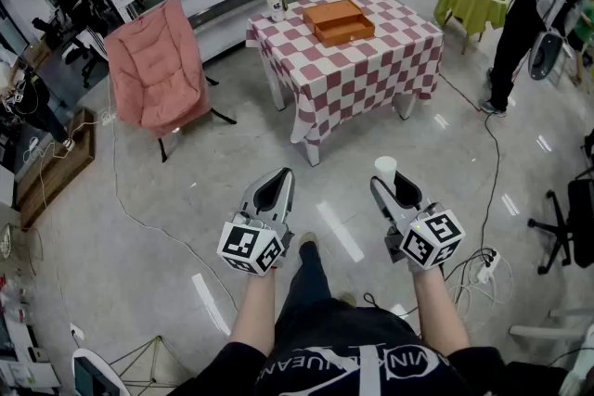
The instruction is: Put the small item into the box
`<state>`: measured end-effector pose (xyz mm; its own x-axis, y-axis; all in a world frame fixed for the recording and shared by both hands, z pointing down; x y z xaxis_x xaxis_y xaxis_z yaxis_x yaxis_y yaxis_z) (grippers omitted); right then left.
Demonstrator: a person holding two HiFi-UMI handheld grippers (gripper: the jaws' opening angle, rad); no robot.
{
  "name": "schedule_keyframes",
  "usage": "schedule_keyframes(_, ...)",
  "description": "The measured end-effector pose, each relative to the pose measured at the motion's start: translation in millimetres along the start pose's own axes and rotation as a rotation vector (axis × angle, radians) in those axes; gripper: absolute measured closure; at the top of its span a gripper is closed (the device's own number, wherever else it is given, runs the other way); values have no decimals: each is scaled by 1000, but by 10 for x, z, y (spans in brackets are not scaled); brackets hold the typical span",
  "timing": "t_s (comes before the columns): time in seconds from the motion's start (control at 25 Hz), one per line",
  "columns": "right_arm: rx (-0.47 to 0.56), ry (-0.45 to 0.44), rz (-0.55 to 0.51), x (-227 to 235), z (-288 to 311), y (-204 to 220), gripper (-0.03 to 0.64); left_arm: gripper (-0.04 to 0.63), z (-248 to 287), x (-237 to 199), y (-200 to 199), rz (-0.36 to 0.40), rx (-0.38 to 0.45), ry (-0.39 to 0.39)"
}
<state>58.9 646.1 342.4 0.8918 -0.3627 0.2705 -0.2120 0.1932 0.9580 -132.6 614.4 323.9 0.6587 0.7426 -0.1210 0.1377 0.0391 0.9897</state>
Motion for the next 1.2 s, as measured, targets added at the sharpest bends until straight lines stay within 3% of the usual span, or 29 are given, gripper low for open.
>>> schedule_keyframes(0.52,-27,31,-57,522,1084,-140,439,581,826,-994,236,-33,-31,-8)
schedule_keyframes(0.92,-36,60,-21,838,1855,-244,439,581,1312,-1694,209,-48,-42,-11)
schedule_keyframes(1.2,-36,102,4,970,2359,-314,439,581,1697,-2198,173,-55,-53,32)
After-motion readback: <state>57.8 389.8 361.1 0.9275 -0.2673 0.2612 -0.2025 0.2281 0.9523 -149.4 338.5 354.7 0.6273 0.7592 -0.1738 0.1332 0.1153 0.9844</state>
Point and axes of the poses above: the fingertips, and each gripper's own axes: z forward along the fingers, x to its right, y out of its underside, the point moved 1 cm from there along -z, backward along the fingers, and after that the axes turned 9 degrees about y, right-handed, at the moved point
